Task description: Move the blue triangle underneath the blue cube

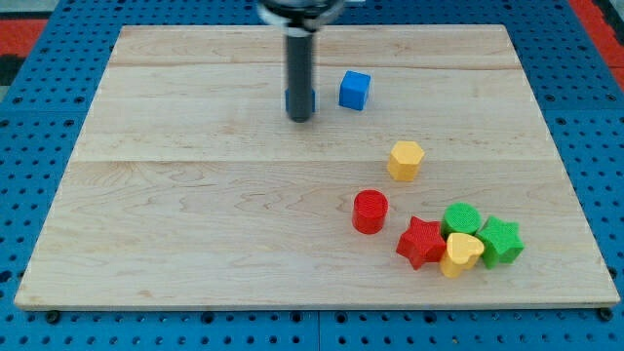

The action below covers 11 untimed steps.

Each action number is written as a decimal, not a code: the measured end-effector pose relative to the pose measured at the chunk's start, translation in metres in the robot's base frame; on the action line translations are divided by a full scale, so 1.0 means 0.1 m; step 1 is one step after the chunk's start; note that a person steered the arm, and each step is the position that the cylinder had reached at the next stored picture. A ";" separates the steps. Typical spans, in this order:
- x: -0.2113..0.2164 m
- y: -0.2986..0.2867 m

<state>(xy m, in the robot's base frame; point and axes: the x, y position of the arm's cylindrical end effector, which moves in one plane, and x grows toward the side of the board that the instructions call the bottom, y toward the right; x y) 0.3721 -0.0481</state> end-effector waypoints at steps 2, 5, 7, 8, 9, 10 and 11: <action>-0.32 -0.24; -0.36 0.32; -0.17 0.44; -0.17 0.97; -0.24 0.87; -0.07 0.67; 0.09 1.10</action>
